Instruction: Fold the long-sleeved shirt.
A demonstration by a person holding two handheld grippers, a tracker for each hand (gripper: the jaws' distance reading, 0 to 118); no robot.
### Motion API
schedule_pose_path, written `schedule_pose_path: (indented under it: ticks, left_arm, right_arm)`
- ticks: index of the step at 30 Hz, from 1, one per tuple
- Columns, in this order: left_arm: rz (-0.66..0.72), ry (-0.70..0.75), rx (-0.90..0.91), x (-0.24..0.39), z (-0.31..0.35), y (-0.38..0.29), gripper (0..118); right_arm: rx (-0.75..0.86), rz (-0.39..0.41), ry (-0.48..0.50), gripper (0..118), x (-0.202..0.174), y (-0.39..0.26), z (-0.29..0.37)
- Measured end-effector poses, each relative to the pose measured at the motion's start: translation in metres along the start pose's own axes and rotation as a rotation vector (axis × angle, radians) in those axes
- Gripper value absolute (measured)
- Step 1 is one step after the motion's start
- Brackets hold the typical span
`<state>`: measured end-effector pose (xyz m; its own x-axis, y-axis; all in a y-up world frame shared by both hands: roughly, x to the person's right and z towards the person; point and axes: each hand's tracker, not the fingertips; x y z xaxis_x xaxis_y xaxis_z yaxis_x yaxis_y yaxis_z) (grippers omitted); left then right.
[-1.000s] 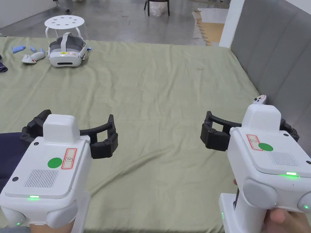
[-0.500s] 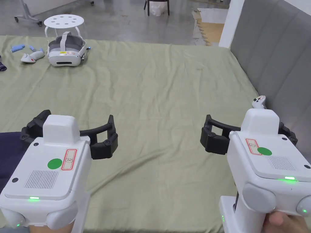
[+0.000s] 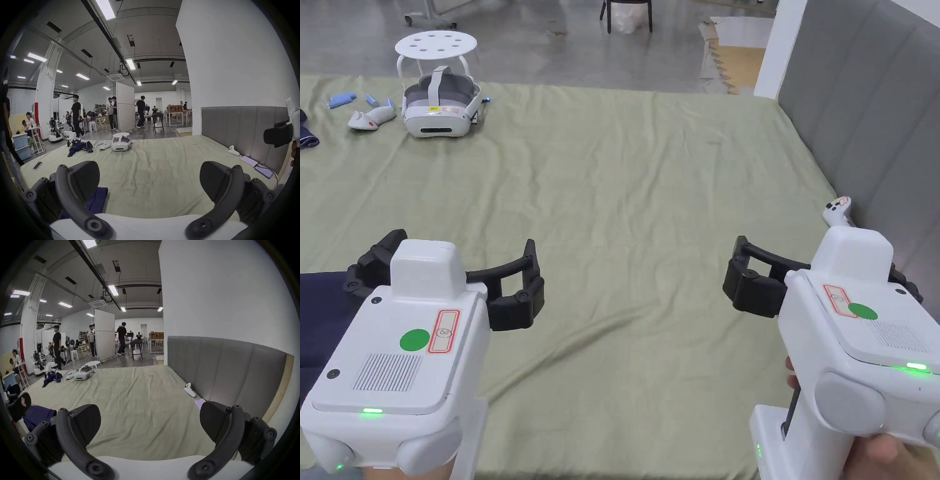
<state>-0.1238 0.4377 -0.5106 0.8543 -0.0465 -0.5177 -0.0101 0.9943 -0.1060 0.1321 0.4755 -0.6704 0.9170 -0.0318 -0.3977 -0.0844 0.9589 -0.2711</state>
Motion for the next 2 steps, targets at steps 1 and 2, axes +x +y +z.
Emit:
schedule_pose_path:
  ticks: [1, 2]
  left_arm:
    - [0.001, 0.002, 0.0, 0.0, -0.0001, -0.0002, 111]
    - [0.002, 0.001, 0.0, 0.0001, -0.0003, -0.0002, 111]
  right_arm:
    - [0.0, -0.005, 0.009, 118, 0.0007, 0.0, 0.0014]
    - [0.005, 0.001, 0.016, 118, 0.0009, -0.001, 0.0033]
